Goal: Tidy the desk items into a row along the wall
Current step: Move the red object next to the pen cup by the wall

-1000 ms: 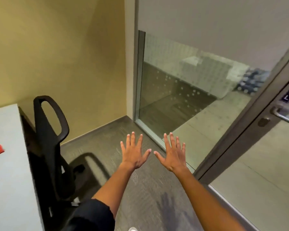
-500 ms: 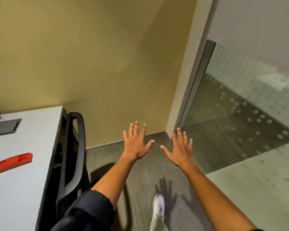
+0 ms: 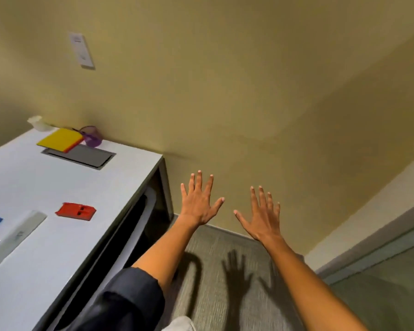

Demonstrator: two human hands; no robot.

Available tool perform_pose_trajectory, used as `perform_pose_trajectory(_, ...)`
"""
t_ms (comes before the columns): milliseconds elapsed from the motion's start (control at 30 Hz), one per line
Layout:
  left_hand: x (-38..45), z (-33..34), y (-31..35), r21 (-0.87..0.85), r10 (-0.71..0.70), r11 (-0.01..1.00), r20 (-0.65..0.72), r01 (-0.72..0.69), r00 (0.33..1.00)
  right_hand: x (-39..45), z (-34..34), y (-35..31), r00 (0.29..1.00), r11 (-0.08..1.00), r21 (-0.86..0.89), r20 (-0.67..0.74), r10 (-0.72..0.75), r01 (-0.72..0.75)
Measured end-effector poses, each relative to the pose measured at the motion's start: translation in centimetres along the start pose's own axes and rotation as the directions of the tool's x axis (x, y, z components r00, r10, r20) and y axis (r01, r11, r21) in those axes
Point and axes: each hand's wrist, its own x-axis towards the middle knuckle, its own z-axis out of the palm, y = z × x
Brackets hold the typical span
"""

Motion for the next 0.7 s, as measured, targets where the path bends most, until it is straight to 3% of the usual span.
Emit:
perform_pose_trajectory(233, 8.4, -1.8, -7.1, -0.075, -0.298, 0.954, -0.104, 0.291, 0.949, 13.6, 1.6, -9.3, 0.966, 0.966, 0.027, 0.026, -0.257, 0.257)
perform_pose_trajectory(400, 11.7, -2.9, -14.8, -0.154, -0.483, 0.871, -0.103, 0.466, 0.87, 20.0, 3.6, -17.3, 0.896, 0.901, 0.047, 0.093, -0.433, 0.431)
perform_pose_trajectory(567, 11.5, -4.3, -22.6, -0.194, -0.676, 0.732, -0.085, 0.653, 0.732, 24.4, 5.0, -25.3, 0.806, 0.82, 0.075, 0.152, -0.572, 0.568)
perform_pose_trajectory(700, 8.1, -4.6, -28.1, -0.244, -0.819, 0.568, -0.073, 0.786, 0.569, 26.1, 7.4, -32.1, 0.674, 0.703, 0.069, 0.231, -0.702, 0.708)
